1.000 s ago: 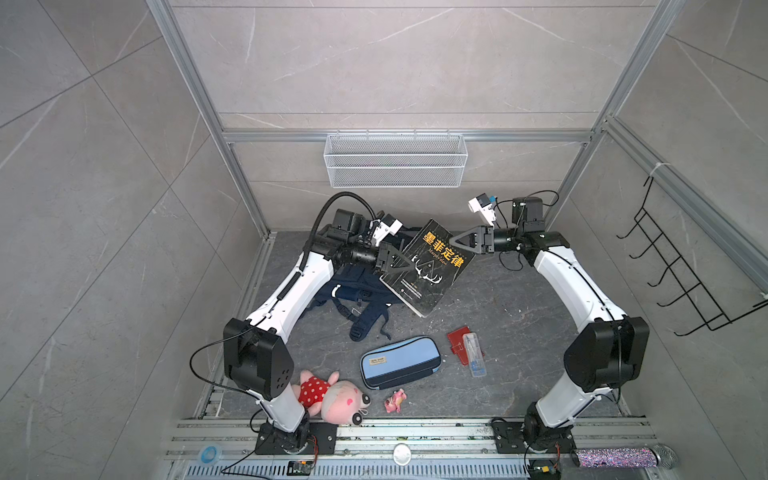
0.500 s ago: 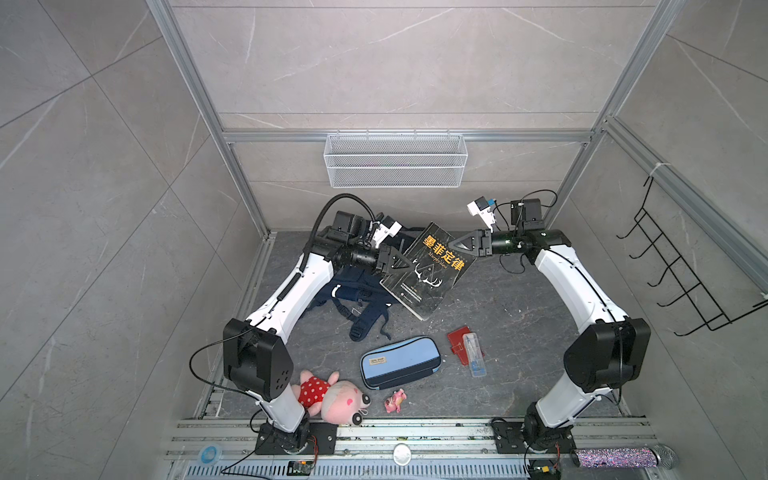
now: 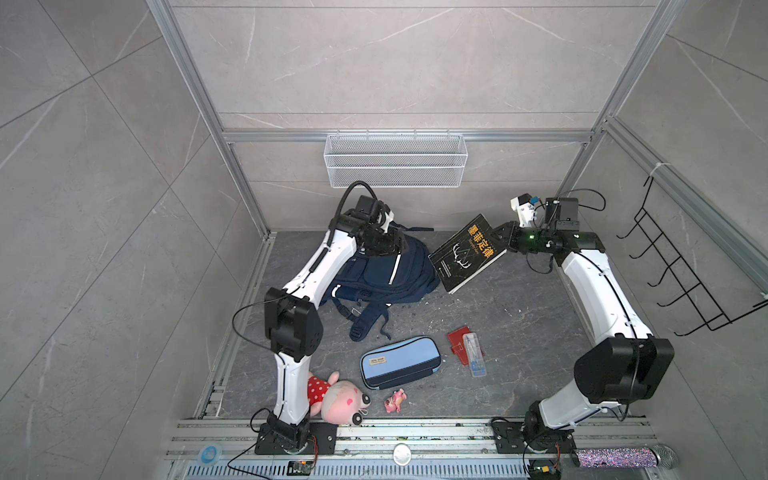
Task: Pack the student bag
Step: 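Take the black book with the right gripper while the left grips the backpack top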
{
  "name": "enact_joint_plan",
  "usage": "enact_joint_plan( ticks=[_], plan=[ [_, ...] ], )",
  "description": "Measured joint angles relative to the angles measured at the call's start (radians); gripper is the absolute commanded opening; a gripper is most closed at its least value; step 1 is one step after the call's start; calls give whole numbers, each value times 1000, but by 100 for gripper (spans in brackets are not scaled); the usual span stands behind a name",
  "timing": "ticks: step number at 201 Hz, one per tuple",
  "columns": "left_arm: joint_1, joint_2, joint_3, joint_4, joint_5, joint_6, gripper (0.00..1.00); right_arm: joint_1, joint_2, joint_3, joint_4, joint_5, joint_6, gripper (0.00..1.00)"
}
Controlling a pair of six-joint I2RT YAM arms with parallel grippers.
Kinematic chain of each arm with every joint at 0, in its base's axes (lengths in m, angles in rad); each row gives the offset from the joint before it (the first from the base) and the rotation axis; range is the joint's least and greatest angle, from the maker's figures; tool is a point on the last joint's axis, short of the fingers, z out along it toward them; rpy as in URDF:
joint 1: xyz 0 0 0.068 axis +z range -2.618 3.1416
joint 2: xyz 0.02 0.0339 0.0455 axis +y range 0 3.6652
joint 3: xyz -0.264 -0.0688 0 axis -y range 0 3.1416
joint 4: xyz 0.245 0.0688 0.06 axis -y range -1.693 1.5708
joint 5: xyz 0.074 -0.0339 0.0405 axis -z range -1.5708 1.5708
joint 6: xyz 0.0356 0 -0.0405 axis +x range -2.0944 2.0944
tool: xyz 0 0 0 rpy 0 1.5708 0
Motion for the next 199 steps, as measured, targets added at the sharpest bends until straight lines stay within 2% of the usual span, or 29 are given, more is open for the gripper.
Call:
enact_joint_plan(
  ticks=[24, 41, 66, 98, 122, 153, 181, 199],
  plan=[
    [-48, 162, 148, -21, -106, 8, 77, 2, -29, -3, -42, 125, 70, 0],
    [-77, 259, 231, -32, -169, 17, 90, 2, -43, -11, -59, 189, 109, 0],
    [-103, 348, 272, -39, -243, 19, 90, 2, -48, -11, -86, 251, 150, 0],
    [-114, 387, 272, -53, -309, 15, 82, 2, -48, -14, -104, 298, 180, 0],
    [-114, 388, 262, -42, -344, 6, 64, 3, -48, -14, -108, 306, 190, 0],
    [-111, 388, 233, -17, -369, -11, 25, 3, -48, -14, -108, 307, 201, 0],
    [-115, 388, 232, -4, -367, -13, 0, 3, -48, -14, -108, 307, 202, 0],
    [-115, 388, 232, -4, -364, -13, 0, 3, -48, -14, -107, 307, 208, 0]
  ],
)
